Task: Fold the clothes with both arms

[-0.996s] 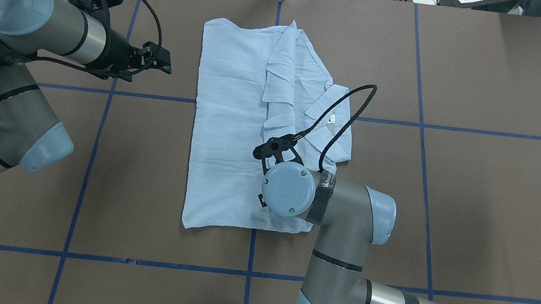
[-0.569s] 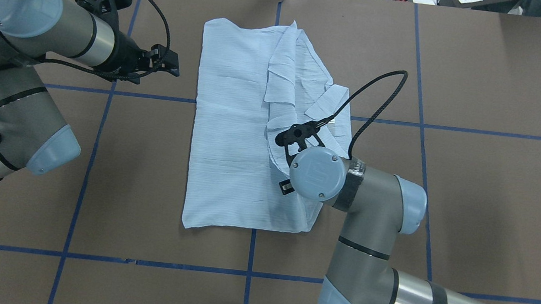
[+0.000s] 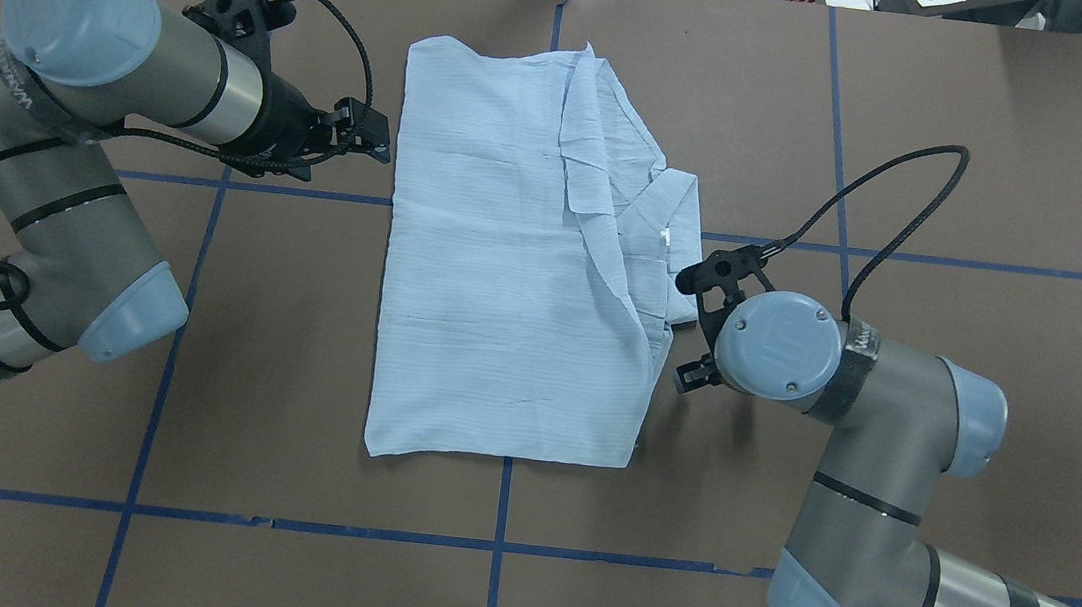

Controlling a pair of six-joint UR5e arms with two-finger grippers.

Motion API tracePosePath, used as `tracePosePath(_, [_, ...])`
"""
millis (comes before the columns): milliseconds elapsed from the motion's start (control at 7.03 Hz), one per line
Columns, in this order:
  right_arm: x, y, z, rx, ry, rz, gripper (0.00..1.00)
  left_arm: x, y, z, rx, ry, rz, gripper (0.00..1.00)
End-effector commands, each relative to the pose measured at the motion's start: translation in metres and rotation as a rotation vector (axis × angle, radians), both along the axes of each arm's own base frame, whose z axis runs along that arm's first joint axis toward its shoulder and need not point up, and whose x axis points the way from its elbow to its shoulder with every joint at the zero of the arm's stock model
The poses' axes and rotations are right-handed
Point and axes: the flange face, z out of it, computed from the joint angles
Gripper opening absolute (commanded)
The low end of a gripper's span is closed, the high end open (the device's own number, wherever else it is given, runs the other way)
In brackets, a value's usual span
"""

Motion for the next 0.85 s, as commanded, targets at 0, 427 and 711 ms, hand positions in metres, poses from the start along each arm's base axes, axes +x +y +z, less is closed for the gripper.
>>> tracePosePath(0, [0.040, -0.042, -0.027, -0.013, -0.076, 0.013, 1.00, 0.001, 0.000, -0.002, -0.001, 0.002, 0.001, 1.00])
tracePosePath(427, [-0.032, -0.101, -0.094, 0.017, -0.084, 0.032, 1.00, 0.005, -0.004, 0.008, -0.004, -0.008, 0.002, 1.00])
tracePosePath(711, [-0.084, -0.134, -0.079, 0.063, -0.114, 0.043, 1.00, 0.005, -0.004, 0.010, -0.002, -0.011, 0.004, 1.00])
